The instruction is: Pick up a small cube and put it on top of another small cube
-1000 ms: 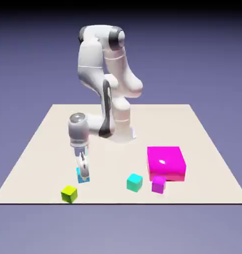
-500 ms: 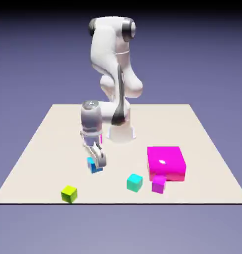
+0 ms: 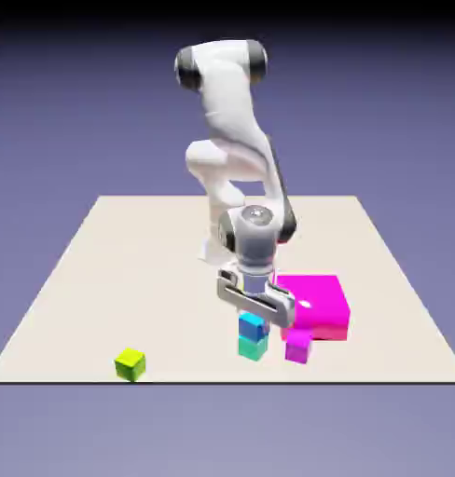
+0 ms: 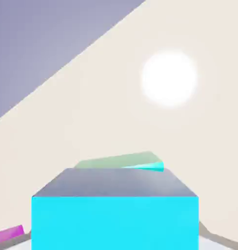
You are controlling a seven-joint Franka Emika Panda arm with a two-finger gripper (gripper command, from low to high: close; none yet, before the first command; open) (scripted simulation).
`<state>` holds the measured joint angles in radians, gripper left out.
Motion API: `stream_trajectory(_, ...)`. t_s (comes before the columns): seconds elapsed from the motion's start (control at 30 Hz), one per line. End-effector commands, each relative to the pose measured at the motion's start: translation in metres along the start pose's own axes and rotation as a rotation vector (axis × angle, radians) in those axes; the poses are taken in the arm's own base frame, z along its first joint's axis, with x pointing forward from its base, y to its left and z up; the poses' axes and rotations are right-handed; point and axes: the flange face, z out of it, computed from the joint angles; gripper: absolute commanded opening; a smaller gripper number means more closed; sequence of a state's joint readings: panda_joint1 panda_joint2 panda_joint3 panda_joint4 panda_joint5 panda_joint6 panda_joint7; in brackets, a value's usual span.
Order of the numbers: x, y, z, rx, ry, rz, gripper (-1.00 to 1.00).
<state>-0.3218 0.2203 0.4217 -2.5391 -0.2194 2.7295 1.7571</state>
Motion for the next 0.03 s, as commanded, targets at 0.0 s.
stream_trajectory(0.0, 0.0004, -0.0007, -0.0127, 0.001, 0.001, 0.001, 1.00)
